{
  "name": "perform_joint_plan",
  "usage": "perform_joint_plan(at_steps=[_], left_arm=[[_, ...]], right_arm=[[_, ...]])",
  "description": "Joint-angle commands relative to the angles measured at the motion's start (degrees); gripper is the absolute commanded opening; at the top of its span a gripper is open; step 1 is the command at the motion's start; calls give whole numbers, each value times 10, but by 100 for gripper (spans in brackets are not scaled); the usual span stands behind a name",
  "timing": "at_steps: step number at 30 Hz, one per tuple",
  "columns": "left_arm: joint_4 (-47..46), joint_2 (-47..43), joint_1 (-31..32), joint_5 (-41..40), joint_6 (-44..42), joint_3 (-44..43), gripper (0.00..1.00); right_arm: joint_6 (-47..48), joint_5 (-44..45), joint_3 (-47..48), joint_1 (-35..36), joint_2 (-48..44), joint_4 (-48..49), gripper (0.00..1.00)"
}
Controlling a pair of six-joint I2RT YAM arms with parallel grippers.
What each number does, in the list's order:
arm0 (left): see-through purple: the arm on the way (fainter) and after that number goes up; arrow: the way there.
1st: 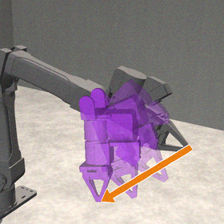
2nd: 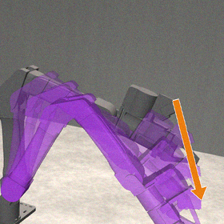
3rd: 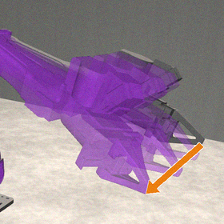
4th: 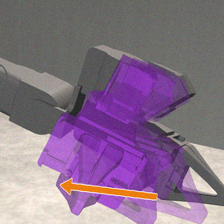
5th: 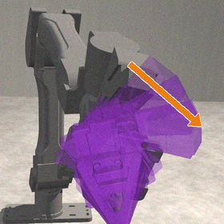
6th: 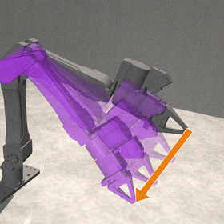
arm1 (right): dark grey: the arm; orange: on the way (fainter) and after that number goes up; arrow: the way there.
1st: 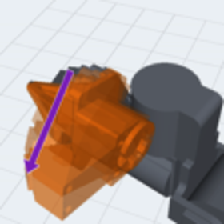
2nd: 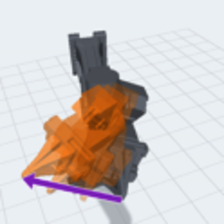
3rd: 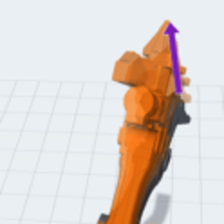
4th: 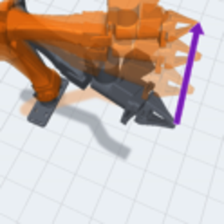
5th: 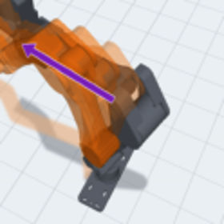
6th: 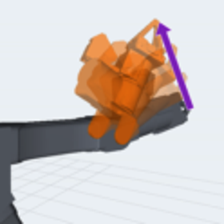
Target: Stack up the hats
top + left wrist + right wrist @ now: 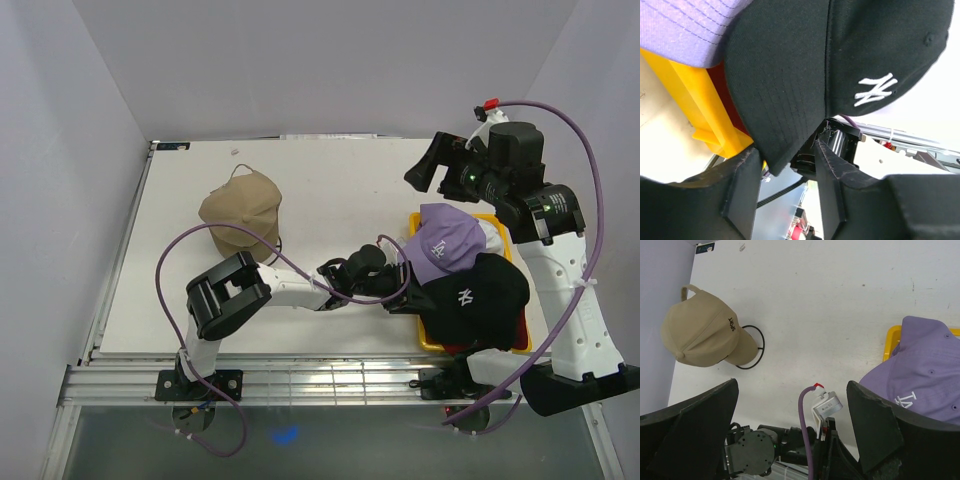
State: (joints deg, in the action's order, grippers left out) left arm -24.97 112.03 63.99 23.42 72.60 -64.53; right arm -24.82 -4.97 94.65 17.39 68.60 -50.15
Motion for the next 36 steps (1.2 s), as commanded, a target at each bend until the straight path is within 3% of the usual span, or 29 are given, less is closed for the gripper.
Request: perform_joint_plan(at_steps=[1,6,7,15,25,36], left_arm=[[-32,-17,5,14,11,5,52],[-50,-13,5,15,24,8,41],[-53,-13,5,15,25,10,34],[-68,3,5,22,35,-3,0],[-182,6,5,31,62,20,0],[-251,-58,0,4,56,61,0]], right_arm=[[11,-8,-3,-2,-11,28,94],[9,-13,-5,-3,-11,30,94],[9,-12,-5,-3,-11,29,94],[9,-14,-3,-2,-12,27,94],[9,-20,42,-3,-4,4,94],[1,-33,113,-4,9,-22,93]])
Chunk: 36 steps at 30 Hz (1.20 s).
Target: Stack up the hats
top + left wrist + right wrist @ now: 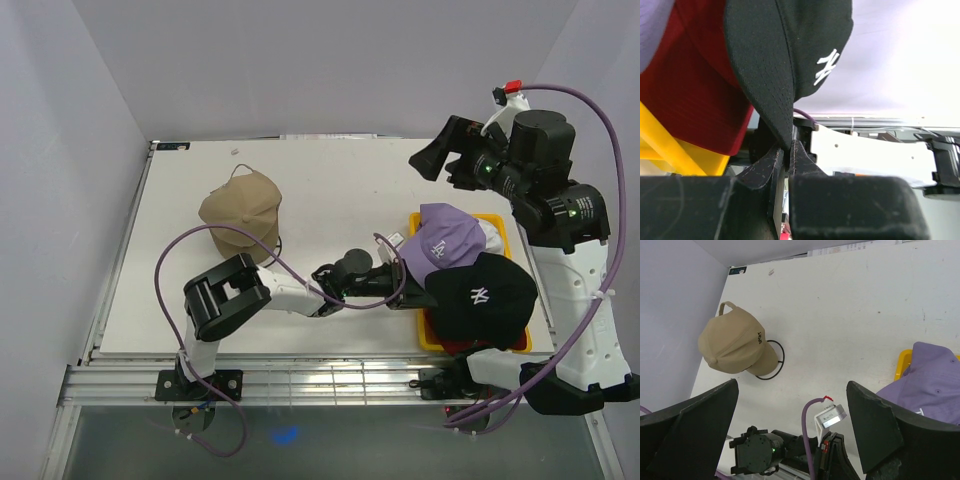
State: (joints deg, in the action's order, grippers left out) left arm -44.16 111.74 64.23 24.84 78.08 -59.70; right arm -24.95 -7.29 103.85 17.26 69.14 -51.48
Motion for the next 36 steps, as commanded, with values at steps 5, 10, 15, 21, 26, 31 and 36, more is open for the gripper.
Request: perform_joint_plan(at_steps=[5,10,15,21,26,31,36], left_arm=[[-79,-78,-9,-19,-2,18,0],[-65,-145,-22,-63,-14,52,0],[-57,-198,-45,-88,-17,78,0],[-23,-270,-60,-134,-22,102,0],[45,-372,-80,-229,-22,159,0],[137,-500,-96,-312,-51,181,0],[218,-620,-97,-455,-74,202,0]], right_arm=[[3,-11,56,-3,15,-21,93],[-4,-3,76,-3,10,-20,93],[-12,17,86,-3,-6,-16,93],[-27,42,91,-3,-21,-5,93],[-44,65,105,-4,-34,15,93],[-64,37,117,-3,-7,24,93],[-103,-90,101,-1,59,62,91]])
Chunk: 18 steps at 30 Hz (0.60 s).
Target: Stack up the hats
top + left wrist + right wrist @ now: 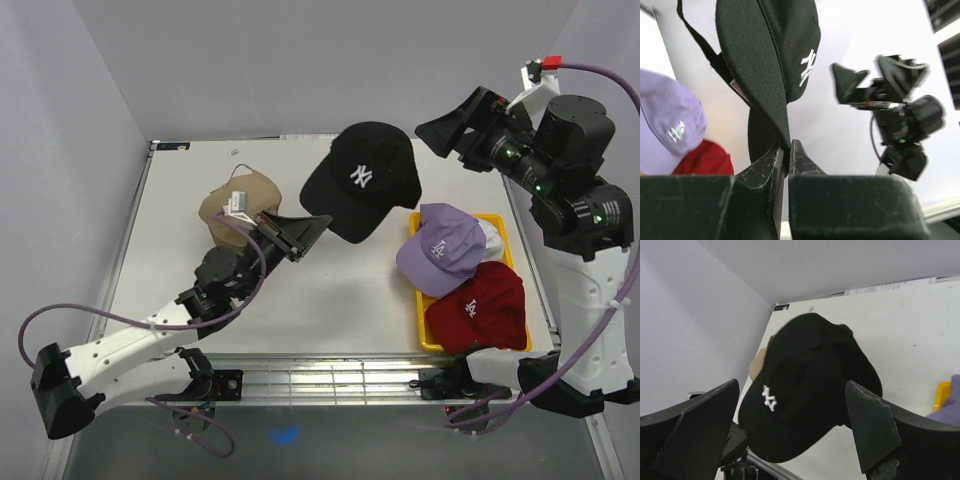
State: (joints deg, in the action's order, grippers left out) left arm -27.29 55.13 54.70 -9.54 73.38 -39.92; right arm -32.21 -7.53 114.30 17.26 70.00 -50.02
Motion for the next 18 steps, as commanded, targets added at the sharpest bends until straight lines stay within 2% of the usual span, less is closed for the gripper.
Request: perform_joint_plan(at_steps=[1,3,8,13,18], left_arm=[[70,-85,-2,-127,-44,4,0],[86,-111,-2,-171,-62,-1,0],[109,-180,-2,-257,-119,-2,0],[113,-224,-2,-349,-138,6,0],[121,-252,-2,-412,-129,9,0]], right_arm=[[-38,-102,-5,-1,62,51,91],[-43,-135,-7,3,94,62,91],[-46,-155,-8,39,143,87,90],[-39,-151,6,80,197,83,89],[-44,-155,-24,109,218,100,89]])
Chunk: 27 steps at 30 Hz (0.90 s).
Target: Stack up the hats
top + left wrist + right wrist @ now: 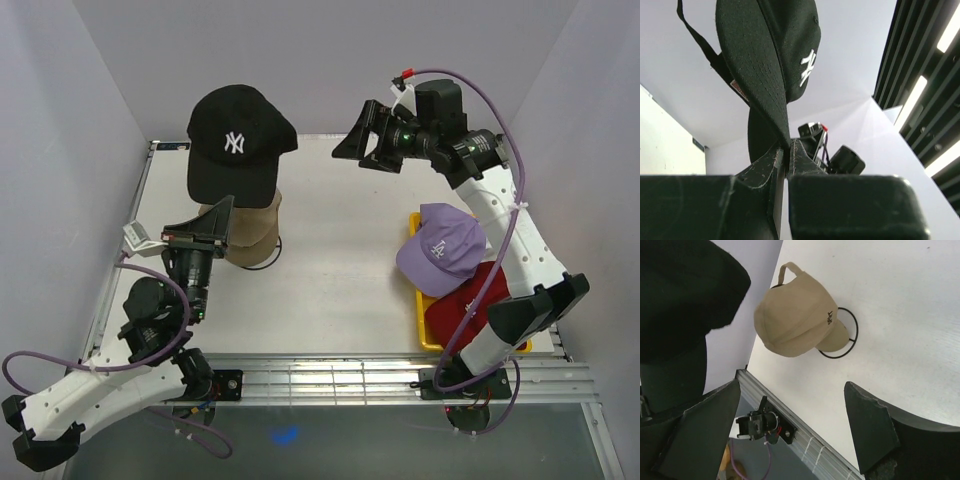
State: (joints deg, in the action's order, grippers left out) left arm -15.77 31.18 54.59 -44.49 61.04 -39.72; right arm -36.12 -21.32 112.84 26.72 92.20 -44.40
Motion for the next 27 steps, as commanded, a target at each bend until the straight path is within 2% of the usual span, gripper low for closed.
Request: perform_joint_plan(at_steps=[1,5,8,9,10,12,20,27], left_arm=[[7,-15,-1,-67,0,8,0],[14,-17,-1,-76,22,13,0],[19,-28,-1,-79,47,30,0],[20,-31,-2,-79,51,39,0],[22,-35,-1,-79,55,40,0],[30,-38,-1,-78,57,40,0],[85,-47,-1,-82,77,22,0],[67,-42,-1,-61,59,18,0]], right_arm=[[-9,-21,-15,17,-2,48,89],[-62,-64,-71,36,-9,111,89],[-126,-86,-138,55,-43,199,89],[-148,-90,-161,66,-53,268,89],[-190,-92,-212,72,-62,308,90],[-219,-91,-243,97,-78,368,90],[-286,-70,-291,158,-72,513,91],[-325,-81,-275,185,-29,562,91]])
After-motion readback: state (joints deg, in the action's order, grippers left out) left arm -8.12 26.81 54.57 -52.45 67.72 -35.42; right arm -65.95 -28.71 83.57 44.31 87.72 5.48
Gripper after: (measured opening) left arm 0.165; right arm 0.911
